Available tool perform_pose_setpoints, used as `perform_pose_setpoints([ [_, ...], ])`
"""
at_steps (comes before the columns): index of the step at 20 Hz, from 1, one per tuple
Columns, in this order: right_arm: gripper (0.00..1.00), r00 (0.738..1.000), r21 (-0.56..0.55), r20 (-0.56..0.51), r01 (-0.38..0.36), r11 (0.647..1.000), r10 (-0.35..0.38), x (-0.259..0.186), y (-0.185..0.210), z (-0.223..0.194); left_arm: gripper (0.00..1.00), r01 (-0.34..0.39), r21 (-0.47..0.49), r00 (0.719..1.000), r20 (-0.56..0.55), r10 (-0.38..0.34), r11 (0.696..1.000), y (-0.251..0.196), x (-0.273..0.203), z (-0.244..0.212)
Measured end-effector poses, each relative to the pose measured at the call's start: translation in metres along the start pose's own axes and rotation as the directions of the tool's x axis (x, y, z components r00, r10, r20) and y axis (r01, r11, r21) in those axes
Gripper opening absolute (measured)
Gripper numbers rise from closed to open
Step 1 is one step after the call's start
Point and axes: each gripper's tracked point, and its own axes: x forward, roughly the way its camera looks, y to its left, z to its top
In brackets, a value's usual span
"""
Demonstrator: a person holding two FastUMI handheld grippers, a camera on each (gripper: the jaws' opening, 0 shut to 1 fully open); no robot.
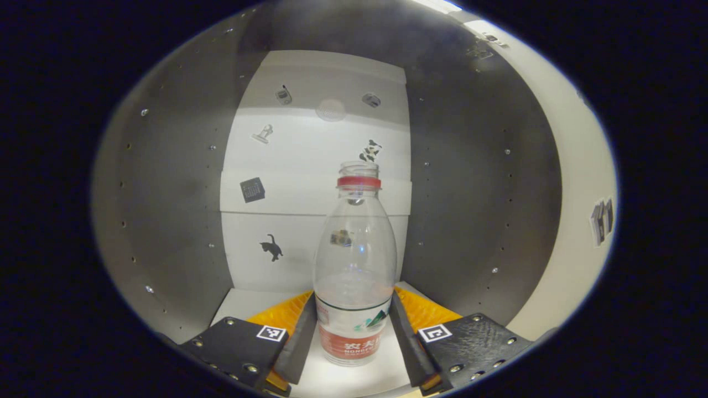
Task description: Open the cabinet door with the right hand, grasp the bottle in the cabinet with the left hand and place it on the coaster, then close the cabinet door with the right hand.
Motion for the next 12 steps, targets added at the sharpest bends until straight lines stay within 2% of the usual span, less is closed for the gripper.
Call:
perform_pose_setpoints([
  [5, 0.98, 1.0, -0.004, 0.007, 0.002, 1.0, -0.002, -0.005, -0.001, 0.001, 0.71, 0.019, -0.012, 0.999, 0.029, -0.018, 1.0, -0.004, -0.021, 0.011],
  [8, 0.98, 1.0, -0.002, 0.008, -0.009, 1.0, 0.009, -0.01, 0.006, 0.0, 0.7, 0.038, -0.021, 0.998, 0.054, -0.037, 0.999, -0.008, -0.054, 0.024],
  [12, 0.98, 0.999, -0.02, 0.011, -0.03, 0.999, 0.03, -0.015, 0.016, 0.0, 0.73, 0.062, -0.011, 0.995, 0.084, -0.061, 0.998, -0.009, -0.106, 0.04],
])
